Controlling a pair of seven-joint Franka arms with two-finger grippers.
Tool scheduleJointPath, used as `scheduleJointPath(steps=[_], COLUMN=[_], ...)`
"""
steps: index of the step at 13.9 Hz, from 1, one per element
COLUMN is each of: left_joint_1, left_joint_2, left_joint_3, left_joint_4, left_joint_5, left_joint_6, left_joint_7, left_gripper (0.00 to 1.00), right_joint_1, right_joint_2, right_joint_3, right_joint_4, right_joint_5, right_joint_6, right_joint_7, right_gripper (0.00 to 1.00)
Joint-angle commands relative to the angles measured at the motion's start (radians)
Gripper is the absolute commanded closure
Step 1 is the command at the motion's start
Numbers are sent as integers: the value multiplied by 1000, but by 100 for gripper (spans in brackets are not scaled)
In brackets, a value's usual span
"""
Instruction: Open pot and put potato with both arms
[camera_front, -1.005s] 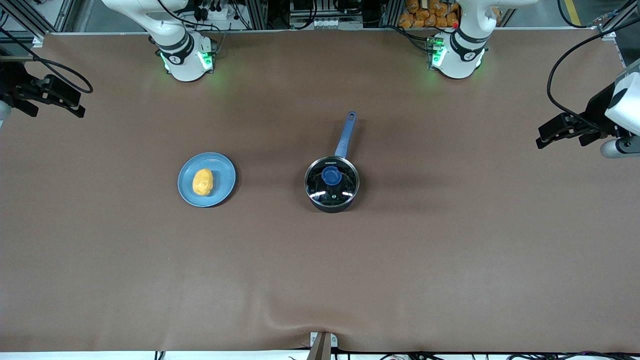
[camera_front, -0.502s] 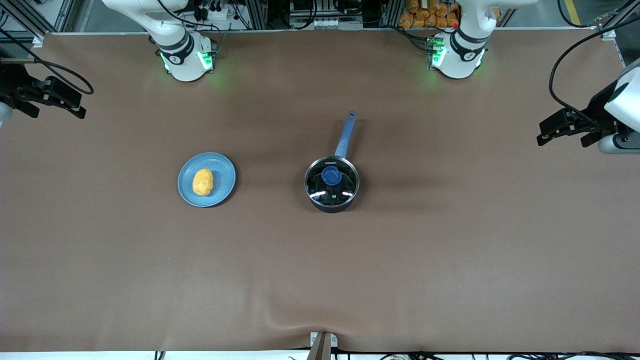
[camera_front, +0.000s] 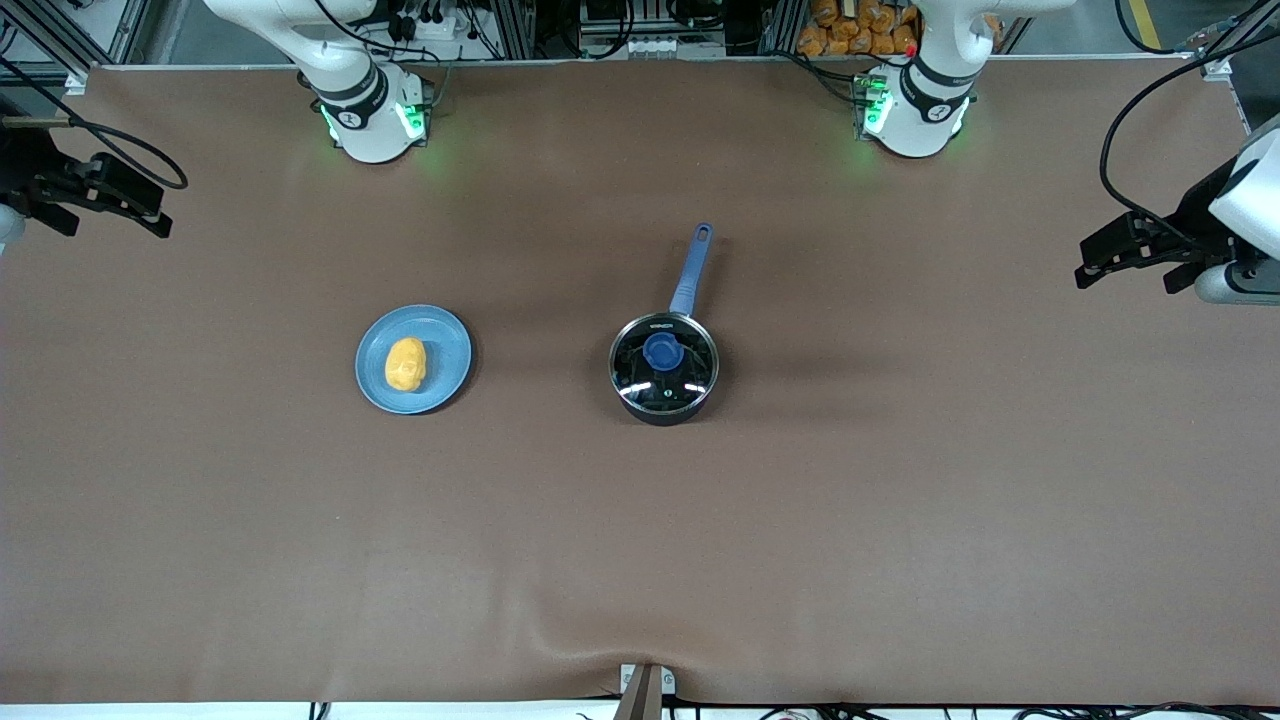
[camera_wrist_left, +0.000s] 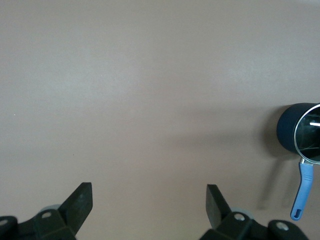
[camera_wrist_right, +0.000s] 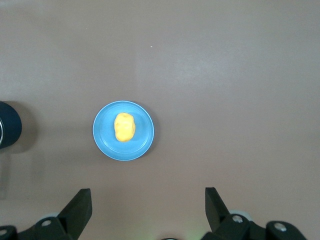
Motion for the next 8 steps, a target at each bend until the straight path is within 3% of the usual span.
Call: scheduleJointPath(steps=[1,6,8], left_joint_1=[1,-9,-34], left_joint_2=[-13,-10,18], left_joint_3=[5,-2,-56], left_joint_4=[-1,-1,-1], left_joint_5=[-8,-9,-6], left_joint_6=[-8,-19,-16], left_joint_7=[18,-3,-111], left_gripper=[0,0,0], right_joint_1=[-18,-18,-19], right_joint_2=[11,12,12], right_joint_3=[8,8,8], right_joint_4=[23,23,23], right_joint_5=[13,13,13], right_joint_6=[-16,-16,-16], right_joint_7=[-18,-16,-16], right_gripper=[0,0,0])
